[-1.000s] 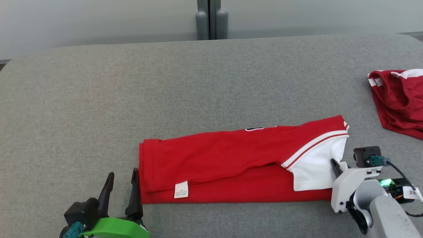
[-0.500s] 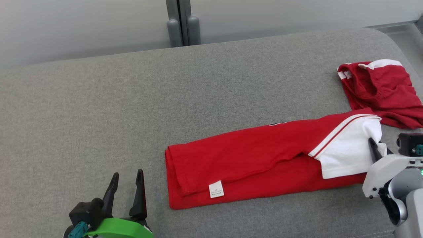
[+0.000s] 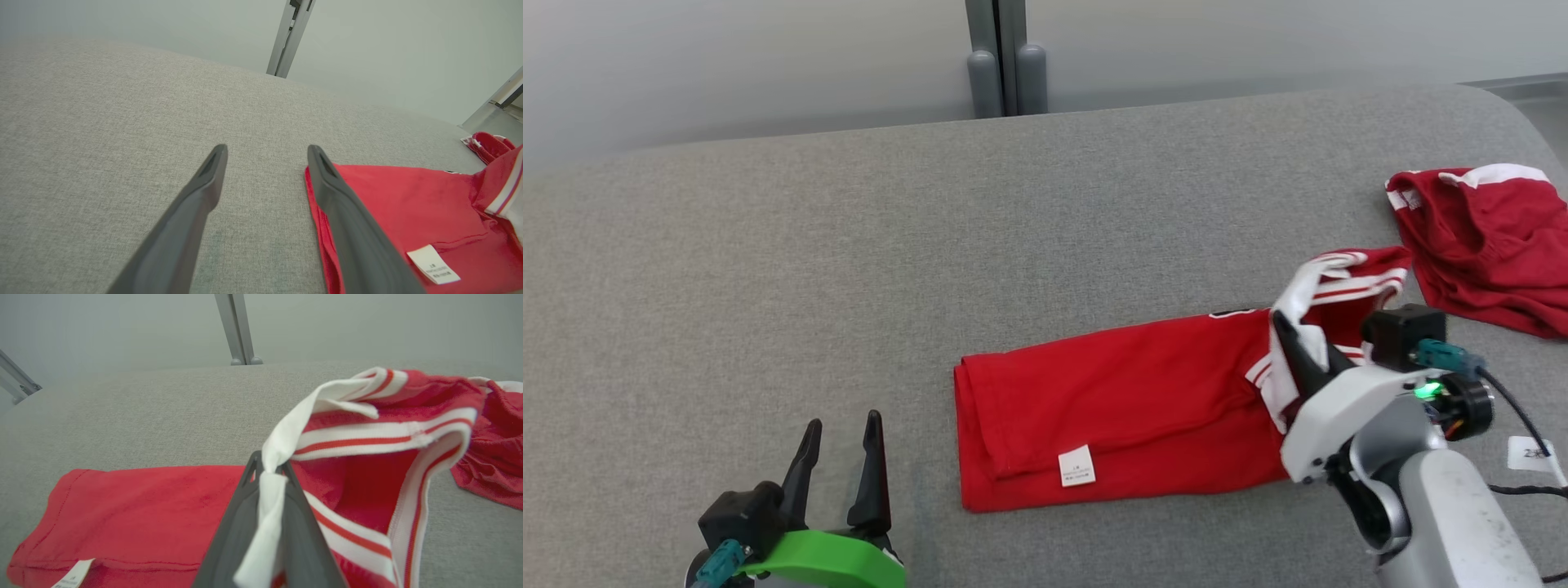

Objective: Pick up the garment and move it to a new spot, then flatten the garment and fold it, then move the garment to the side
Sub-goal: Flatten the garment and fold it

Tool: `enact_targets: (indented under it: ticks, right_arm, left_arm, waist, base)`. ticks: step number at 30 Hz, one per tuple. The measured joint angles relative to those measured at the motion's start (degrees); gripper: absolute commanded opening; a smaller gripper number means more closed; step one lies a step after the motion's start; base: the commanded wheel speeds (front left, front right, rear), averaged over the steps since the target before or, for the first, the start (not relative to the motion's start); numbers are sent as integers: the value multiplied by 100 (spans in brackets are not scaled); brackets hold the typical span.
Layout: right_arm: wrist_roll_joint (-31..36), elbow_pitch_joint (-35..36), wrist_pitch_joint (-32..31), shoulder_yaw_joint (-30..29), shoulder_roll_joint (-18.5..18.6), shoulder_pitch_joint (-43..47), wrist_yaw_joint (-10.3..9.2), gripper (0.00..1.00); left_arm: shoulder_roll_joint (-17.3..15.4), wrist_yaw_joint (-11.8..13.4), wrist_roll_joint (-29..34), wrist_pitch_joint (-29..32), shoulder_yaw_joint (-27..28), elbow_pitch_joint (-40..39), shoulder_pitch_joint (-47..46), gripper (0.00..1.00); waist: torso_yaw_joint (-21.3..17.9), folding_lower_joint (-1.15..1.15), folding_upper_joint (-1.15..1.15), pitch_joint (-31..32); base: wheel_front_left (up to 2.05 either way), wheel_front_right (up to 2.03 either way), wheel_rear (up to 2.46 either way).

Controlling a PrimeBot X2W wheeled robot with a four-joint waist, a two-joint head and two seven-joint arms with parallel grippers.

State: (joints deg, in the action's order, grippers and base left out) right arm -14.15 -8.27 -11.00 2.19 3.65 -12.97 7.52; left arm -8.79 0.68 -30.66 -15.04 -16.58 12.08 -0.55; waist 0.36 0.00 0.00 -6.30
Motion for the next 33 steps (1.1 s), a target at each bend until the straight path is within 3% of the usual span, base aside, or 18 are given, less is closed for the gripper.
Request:
enact_targets:
  ticks: [6, 12, 25, 26, 27, 33]
  right_arm:
    - [-621, 25, 104, 1140, -73, -98, 0, 0]
    - [-1056, -392, 229, 2138, -83, -396, 0, 0]
    - [-1524, -1495, 411, 3257, -86, -1104, 0, 2]
    - [-1525, -1588, 445, 3306, -81, -1167, -1, 38]
    - [-1525, -1638, 499, 3339, -77, -1214, -1, 100]
    - [-1631, -1681, 872, 3541, -86, -1506, 0, 100]
  left_arm:
    - [69, -46, 3, 0, 15, 38, -12, 100]
    - [152, -115, 45, 0, 29, 88, -57, 100]
    - [298, -244, 166, 1, 118, 203, -140, 100]
    - [312, -252, 177, 0, 114, 227, -150, 100]
    - [324, -256, 186, 0, 111, 243, -158, 100]
    - [366, -305, 218, 0, 130, 314, -205, 100]
  waist:
    - [184, 0, 0, 36]
    - [370, 0, 0, 22]
    - [730, 0, 0, -74]
    - [747, 0, 0, -80]
    - [760, 0, 0, -84]
    - [764, 0, 0, -50]
  base:
    - [0, 0, 0]
    - [0, 0, 0]
    - [0, 0, 0]
    - [0, 0, 0]
    - [0, 0, 0]
    - [0, 0, 0]
